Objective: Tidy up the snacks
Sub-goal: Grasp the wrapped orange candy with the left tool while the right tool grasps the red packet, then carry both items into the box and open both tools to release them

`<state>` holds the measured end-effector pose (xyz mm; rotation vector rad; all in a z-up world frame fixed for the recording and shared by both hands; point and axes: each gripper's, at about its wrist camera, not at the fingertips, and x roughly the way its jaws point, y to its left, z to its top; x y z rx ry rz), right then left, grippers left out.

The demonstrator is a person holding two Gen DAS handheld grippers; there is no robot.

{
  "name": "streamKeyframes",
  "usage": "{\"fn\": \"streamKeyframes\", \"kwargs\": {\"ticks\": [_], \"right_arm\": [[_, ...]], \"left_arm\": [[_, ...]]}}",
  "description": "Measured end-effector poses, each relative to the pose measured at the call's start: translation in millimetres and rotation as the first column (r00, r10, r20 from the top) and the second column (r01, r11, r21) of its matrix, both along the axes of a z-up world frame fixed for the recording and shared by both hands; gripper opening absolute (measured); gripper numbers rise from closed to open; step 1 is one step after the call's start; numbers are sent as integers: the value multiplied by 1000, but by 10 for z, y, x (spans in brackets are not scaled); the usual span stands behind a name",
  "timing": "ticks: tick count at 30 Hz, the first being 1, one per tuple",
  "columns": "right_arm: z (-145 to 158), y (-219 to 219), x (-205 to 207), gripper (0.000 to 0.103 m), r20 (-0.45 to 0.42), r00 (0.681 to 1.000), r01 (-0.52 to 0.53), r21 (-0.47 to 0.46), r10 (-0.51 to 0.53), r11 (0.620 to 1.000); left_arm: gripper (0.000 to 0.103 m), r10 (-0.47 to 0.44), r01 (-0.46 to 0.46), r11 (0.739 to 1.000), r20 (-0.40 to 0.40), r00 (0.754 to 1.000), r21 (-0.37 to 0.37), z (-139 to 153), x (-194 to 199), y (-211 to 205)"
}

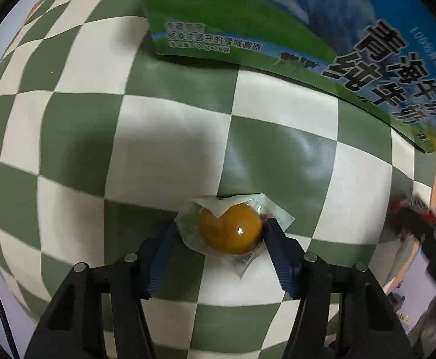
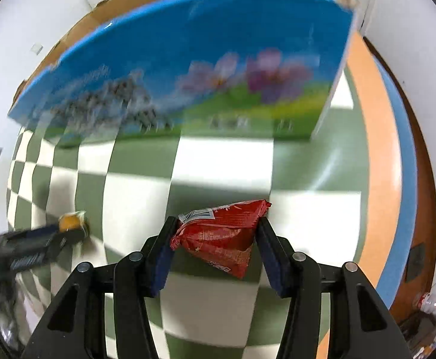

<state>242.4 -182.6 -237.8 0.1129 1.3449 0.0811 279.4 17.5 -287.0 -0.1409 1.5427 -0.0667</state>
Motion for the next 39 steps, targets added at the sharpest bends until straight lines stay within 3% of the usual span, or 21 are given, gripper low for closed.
{"fn": "streamKeyframes", "kwargs": {"ticks": [7, 8, 9, 14, 19, 26, 30, 34, 39], "right_arm": [[-90, 289, -172, 55, -3, 999, -50, -21, 49, 999], [-75, 330, -175, 55, -1, 998, -56, -18, 56, 998], [-35, 390, -188, 55, 2, 998, -61, -13, 61, 998], [116, 524, -164, 55, 36, 996, -86, -4, 86, 996], [143, 503, -161, 55, 35, 995, -91, 1, 91, 996], [92, 550, -191, 55, 21, 996, -93, 19, 92, 996], [209, 530, -203, 55, 43, 995, -89, 45, 87, 995], [639, 432, -159, 55, 116, 991, -83, 103, 71, 991], [1257, 317, 84, 55, 232, 972, -83, 152, 46, 985]], "left_arm": [[55, -7, 7, 1000, 23, 1000, -11, -21, -34, 19], [43, -18, 18, 1000, 34, 999, -4, 19, -53, 4], [40, -28, 29, 1000, 40, 999, -12, 48, -78, -19], [43, -41, 42, 999, 47, 998, -23, 98, -87, -62], [44, 36, -37, 993, -11, 999, -114, -135, 35, 121], [40, -5, 6, 998, 24, 1000, -55, 11, 25, 10], [40, -18, 24, 995, 68, 997, -93, 316, -37, -72], [40, -39, 70, 985, 192, 981, -157, 977, -9, -153], [41, -40, 112, 974, 333, 942, -198, 1775, 331, -156]]}}
